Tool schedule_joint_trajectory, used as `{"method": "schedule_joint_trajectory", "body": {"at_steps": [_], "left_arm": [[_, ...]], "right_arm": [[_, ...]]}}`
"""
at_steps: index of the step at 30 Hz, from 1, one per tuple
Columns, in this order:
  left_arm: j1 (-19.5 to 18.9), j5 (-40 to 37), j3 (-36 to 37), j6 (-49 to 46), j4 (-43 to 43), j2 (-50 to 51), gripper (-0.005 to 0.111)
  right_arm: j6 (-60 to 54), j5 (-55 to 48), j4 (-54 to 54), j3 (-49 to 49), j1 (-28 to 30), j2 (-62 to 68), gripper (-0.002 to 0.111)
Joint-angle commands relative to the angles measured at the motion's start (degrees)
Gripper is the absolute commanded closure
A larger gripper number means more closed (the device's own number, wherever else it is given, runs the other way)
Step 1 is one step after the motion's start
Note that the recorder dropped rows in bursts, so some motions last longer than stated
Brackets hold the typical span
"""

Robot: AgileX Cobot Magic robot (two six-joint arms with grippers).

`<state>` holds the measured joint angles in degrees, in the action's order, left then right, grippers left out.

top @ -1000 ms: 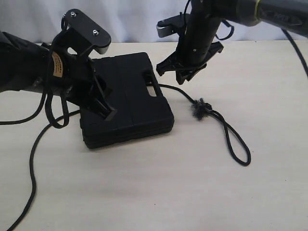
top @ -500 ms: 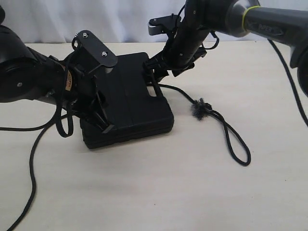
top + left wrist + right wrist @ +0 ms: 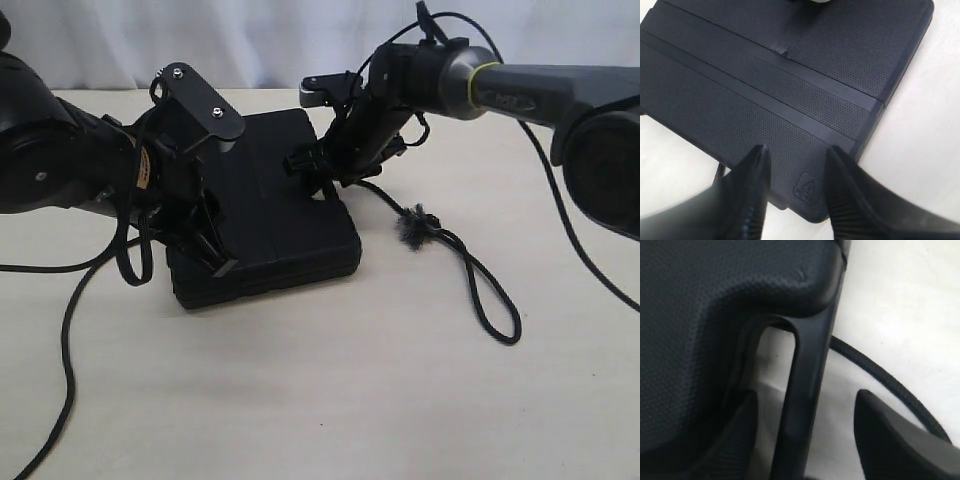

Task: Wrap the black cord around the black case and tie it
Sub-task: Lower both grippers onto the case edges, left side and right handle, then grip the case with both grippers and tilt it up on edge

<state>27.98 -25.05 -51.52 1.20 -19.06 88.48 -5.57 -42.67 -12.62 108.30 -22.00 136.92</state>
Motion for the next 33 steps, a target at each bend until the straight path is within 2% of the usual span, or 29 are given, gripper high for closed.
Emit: {"method": "schedule_joint_trajectory", "body": {"at_steps": [1,2,3,12,19,23,29,33], "left_arm": [[-0.1,0.8,0.0,0.4,0.7,-0.1,0.070],[-0.1,0.8,0.0,0.4,0.9,-0.1,0.070],[-0.1,0.5,0.0,0.4,0.8,0.0,0.070],[-0.1,0.5,0.0,0.4,0.1,0.1,0.070],[-0.1,-2.5,0.0,0.4,-6.5,-1.0,0.070],[0.1,-1.4,0.0,0.4,-7.0,-5.7,0.070],[3.8,-2.5,0.6,0.3,-4.3,-13.6,0.070],[7.4,-1.1,4.6,0.1,-5.0,-15.6,0.070]], "right_arm": [[1.5,0.9,0.0,0.3,0.0,0.4,0.089],[3.6,0.9,0.0,0.3,0.0,0.3,0.101],[5.6,0.3,-0.1,0.3,0.0,-0.3,0.104],[10.3,-9.3,-1.4,0.3,0.0,-12.2,0.104],[13.6,-9.8,-5.0,0.3,0.0,-16.2,0.104],[17.3,-8.7,-4.9,0.3,0.0,-17.9,0.104],[21.5,-6.5,-7.7,0.3,0.0,-19.1,0.104],[21.4,-4.0,-12.4,0.3,-0.1,-19.1,0.104]]}}
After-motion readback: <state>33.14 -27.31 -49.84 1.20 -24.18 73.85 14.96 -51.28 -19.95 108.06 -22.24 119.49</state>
